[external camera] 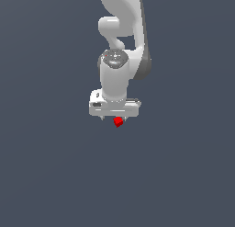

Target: Pick up the red cube and move it to a goal position.

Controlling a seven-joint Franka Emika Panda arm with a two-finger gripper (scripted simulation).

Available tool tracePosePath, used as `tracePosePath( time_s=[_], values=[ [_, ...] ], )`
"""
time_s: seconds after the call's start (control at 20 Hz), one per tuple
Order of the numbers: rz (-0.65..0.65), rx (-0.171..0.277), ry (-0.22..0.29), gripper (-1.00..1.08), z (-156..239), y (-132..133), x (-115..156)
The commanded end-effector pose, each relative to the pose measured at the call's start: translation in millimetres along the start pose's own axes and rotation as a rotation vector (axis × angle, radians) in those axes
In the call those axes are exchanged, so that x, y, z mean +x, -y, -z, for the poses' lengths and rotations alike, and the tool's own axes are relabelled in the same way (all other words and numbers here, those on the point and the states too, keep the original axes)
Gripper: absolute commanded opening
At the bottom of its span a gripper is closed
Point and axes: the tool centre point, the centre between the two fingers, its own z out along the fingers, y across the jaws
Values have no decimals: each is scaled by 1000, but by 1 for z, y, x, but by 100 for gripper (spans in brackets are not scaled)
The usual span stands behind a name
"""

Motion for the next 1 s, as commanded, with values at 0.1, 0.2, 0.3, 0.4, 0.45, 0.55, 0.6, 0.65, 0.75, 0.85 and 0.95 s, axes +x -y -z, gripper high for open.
tracePosePath(
  time_s=[0.1,0.2,0.3,0.4,0.45,0.55,0.6,0.65,0.75,0.85,0.95],
  values=[
    [3,0,0,100,-1,0,0],
    [13,1,0,100,-3,1,-2],
    [28,2,-1,100,-7,2,-3],
    [50,4,-1,100,-13,4,-6],
    [63,5,-2,100,-16,5,-8],
    [94,7,-3,100,-24,7,-12],
    [112,8,-3,100,-28,8,-14],
    [131,10,-4,100,-33,10,-17],
    [175,13,-5,100,-44,13,-22],
    [224,17,-6,100,-56,15,-29],
    [279,21,-8,100,-70,18,-36]
  ],
)
